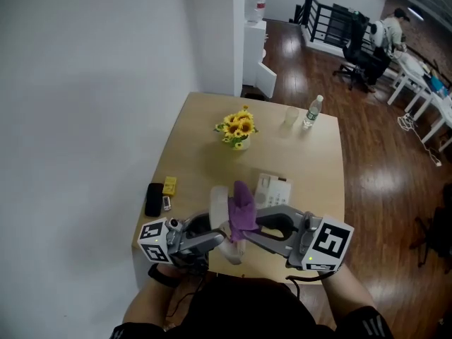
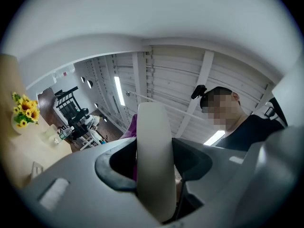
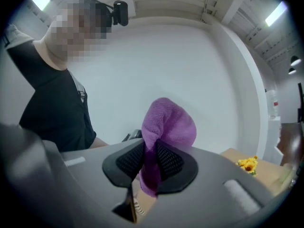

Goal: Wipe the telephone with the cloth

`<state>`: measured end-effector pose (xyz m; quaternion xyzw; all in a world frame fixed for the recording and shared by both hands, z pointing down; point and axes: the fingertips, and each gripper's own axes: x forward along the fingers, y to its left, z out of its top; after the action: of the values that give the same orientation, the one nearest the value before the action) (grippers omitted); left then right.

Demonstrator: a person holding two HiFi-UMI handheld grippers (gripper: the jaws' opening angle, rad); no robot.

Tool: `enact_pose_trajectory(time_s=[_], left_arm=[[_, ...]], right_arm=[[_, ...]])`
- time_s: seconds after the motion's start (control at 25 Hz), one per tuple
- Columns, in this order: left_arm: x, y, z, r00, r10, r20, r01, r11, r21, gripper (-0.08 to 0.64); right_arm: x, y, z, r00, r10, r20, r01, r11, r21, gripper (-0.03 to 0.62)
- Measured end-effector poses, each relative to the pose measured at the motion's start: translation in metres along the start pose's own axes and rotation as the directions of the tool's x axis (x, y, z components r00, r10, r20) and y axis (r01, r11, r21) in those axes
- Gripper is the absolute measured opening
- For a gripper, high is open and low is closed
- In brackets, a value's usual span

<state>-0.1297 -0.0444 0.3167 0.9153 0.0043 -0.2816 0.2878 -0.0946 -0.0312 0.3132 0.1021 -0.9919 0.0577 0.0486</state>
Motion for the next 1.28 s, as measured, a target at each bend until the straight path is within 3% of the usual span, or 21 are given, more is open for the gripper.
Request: enact_pose_trajectory(time_s=[0.4, 0.76, 0.92, 1.12, 1.28], left_arm=[[-0.003, -0.008, 0.047, 0.988, -0.052, 0.146, 0.047, 0.998, 0.036, 0.215], [-0.001, -0.009, 0.047, 0.975, -0.078, 0.206, 0.078, 0.997, 0.007, 0.215], [-0.005, -0.009, 0.049, 0.971, -0.077, 0.225, 0.080, 0.997, -0.003, 0.215], [-0.004, -0.010, 0.049, 0.972, -0.087, 0.219, 0.092, 0.996, -0.010, 0.215], [0.003, -0.009, 0.045, 0.975, -0.090, 0.204, 0.094, 0.995, -0.010, 0.215]], right_arm=[[-0.006, 0.008, -0.035, 0.996, -0.026, -0.080, 0.027, 1.000, 0.010, 0.071], [0.022, 0.050, -0.059, 0.985, 0.086, -0.150, -0.086, 0.996, 0.009, 0.071], [0.016, 0.061, -0.078, 0.965, 0.141, -0.223, -0.143, 0.990, 0.008, 0.071], [0.006, 0.036, -0.050, 0.990, 0.069, -0.127, -0.068, 0.998, 0.012, 0.071], [0.014, 0.028, -0.036, 0.986, 0.078, -0.145, -0.082, 0.996, -0.021, 0.071]])
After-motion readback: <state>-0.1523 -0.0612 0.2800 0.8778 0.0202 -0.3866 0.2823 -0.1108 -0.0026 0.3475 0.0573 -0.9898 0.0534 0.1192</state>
